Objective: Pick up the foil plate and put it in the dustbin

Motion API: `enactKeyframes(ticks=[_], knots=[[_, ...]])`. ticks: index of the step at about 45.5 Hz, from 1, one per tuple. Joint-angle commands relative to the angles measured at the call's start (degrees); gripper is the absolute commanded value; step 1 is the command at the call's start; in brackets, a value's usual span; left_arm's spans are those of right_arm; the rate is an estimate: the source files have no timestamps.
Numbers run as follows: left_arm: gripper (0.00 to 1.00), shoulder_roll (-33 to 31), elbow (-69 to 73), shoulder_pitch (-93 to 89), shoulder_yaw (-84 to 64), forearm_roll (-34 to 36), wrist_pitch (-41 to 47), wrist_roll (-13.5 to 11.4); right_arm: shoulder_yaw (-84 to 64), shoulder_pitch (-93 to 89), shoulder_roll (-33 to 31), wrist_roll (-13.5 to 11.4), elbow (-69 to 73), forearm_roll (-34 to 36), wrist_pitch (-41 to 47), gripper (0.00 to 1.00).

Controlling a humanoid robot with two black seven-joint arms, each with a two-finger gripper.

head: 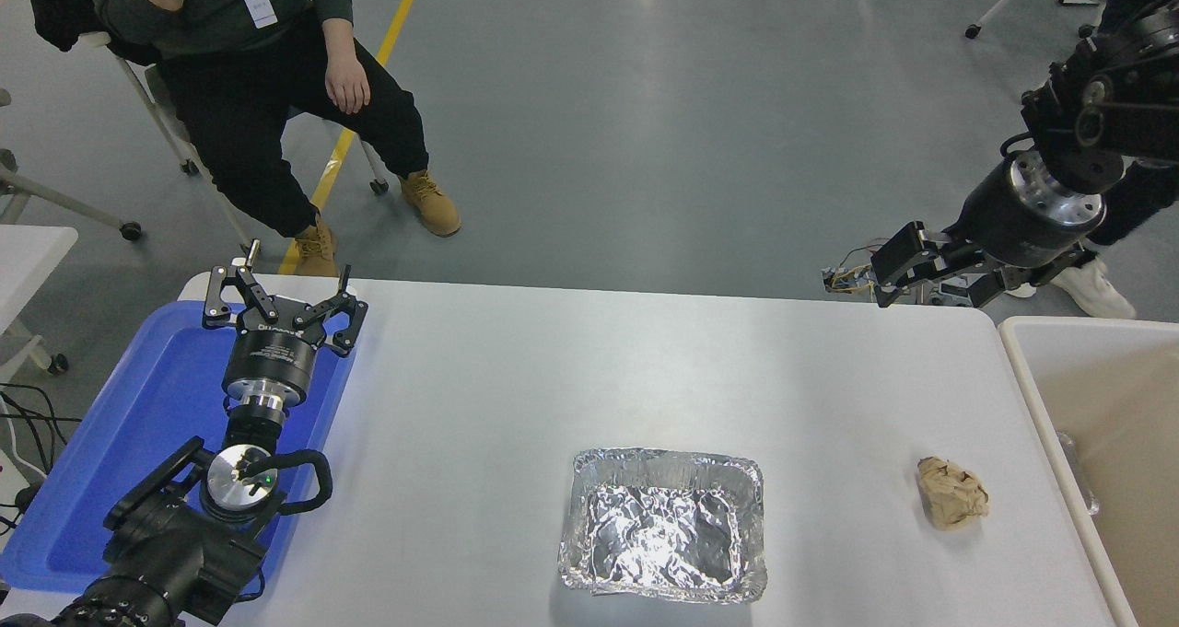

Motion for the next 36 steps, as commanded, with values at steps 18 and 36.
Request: enactKeyframes(ticks=[18, 36], knots=[[1.0, 0.0, 0.0, 0.0, 0.1, 0.0, 0.0, 0.0, -0.9, -1.2, -0.1, 0.1, -1.7, 1.0, 0.0, 1.0], [1.0, 0.0, 0.0, 0.0, 0.1, 0.0, 0.0, 0.0, -3.2, -0.3, -0.8, 0.3, -6.1, 3.5, 0.0, 1.0]])
